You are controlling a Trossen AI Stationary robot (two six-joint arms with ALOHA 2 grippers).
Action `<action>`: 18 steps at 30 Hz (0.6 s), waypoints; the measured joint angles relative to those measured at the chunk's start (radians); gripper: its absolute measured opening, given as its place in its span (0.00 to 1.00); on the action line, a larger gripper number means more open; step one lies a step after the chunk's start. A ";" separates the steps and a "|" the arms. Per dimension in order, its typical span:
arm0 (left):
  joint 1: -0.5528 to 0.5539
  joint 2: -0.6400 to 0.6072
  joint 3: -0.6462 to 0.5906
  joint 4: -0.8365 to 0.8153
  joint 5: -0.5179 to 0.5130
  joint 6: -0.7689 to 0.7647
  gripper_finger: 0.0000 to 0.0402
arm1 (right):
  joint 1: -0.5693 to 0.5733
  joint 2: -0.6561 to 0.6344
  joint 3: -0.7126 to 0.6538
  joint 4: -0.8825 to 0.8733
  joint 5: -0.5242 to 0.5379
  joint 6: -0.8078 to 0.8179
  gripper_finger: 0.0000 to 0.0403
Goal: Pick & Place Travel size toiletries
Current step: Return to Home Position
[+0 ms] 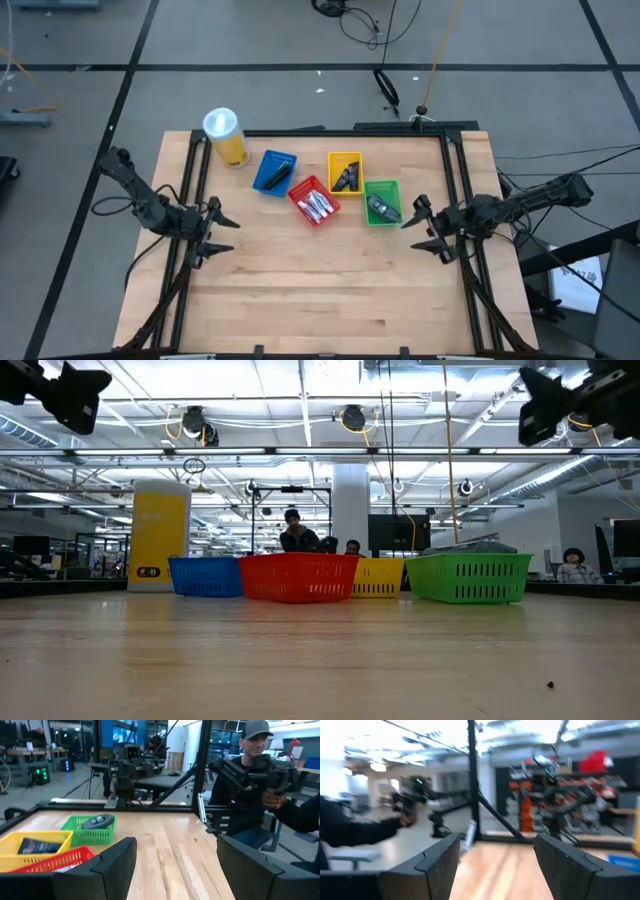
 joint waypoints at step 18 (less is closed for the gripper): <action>-0.070 0.000 0.000 -0.021 -0.009 -0.014 0.68 | 0.000 -0.379 0.005 -0.363 -0.065 -0.015 0.61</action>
